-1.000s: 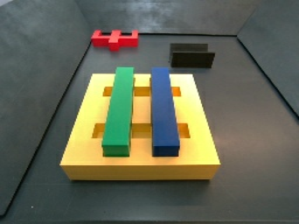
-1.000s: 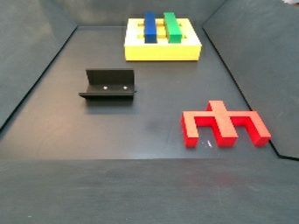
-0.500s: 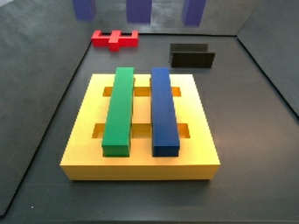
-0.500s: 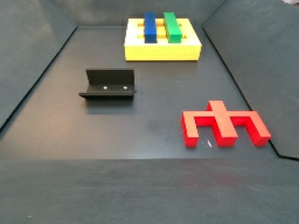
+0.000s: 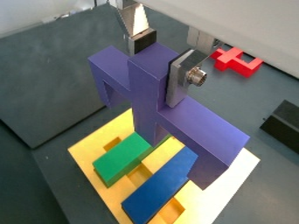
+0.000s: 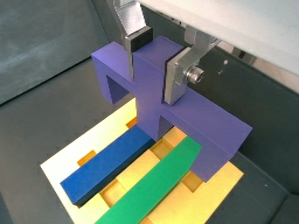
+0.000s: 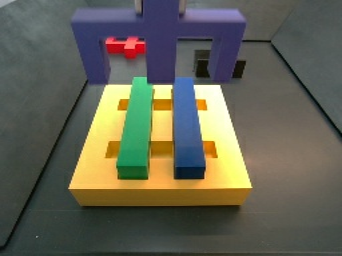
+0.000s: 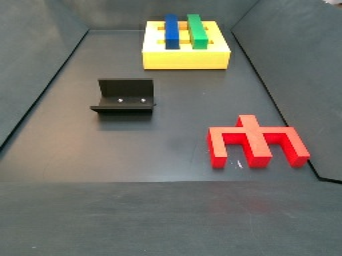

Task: Pick up the purple object. Move up. Place the purple object on the fixture. Regrasp the purple object. Move to above the board. Insert the purple object.
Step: Insert the purple object.

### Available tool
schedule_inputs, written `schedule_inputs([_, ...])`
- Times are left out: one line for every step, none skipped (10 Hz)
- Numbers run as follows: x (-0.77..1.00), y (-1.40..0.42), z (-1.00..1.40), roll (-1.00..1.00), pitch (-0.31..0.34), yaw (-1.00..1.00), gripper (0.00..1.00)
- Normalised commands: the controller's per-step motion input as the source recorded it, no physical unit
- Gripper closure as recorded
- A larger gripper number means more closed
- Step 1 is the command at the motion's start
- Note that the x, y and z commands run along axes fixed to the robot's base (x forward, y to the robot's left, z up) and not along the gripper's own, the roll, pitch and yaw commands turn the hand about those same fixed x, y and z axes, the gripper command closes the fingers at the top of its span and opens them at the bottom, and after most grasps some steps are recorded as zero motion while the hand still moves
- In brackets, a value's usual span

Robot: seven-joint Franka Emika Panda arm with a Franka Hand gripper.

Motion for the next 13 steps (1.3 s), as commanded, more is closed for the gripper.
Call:
schedule_inputs([0.13, -0.2, -0.67, 0.18, -0.076, 0.12, 1.0])
schedule_inputs([0.16, -0.21, -0.64, 0.15, -0.099, 0.11, 1.0])
schedule_inputs([0.16, -0.27, -0.6, 0.06, -0.08, 0.0, 1.0])
schedule_inputs([0.13, -0.17, -0.45, 0.0, -0.064, 0.0, 1.0])
schedule_inputs([0.06, -0.1, -0.33, 0.0, -0.033, 0.0, 1.0])
schedule_inputs([0.0, -0.01, -0.23, 0.01, -0.003, 0.0, 1.0])
schedule_inputs([-0.08, 0.0, -0.1, 0.0, 0.0, 0.0, 1.0])
schedule_inputs([-0.11, 0.0, -0.13, 0.0, -0.019, 0.0, 1.0])
schedule_inputs([0.0, -0.01, -0.23, 0.0, -0.056, 0.0, 1.0])
schedule_inputs([0.0, -0.03, -0.29, -0.01, -0.07, 0.0, 1.0])
schedule_inputs([0.0, -0.03, -0.33, -0.01, -0.076, 0.0, 1.0])
schedule_inputs([0.0, -0.01, -0.35, 0.0, -0.061, 0.0, 1.0])
schedule_inputs([0.0, 0.0, -0.29, 0.0, -0.039, 0.0, 1.0])
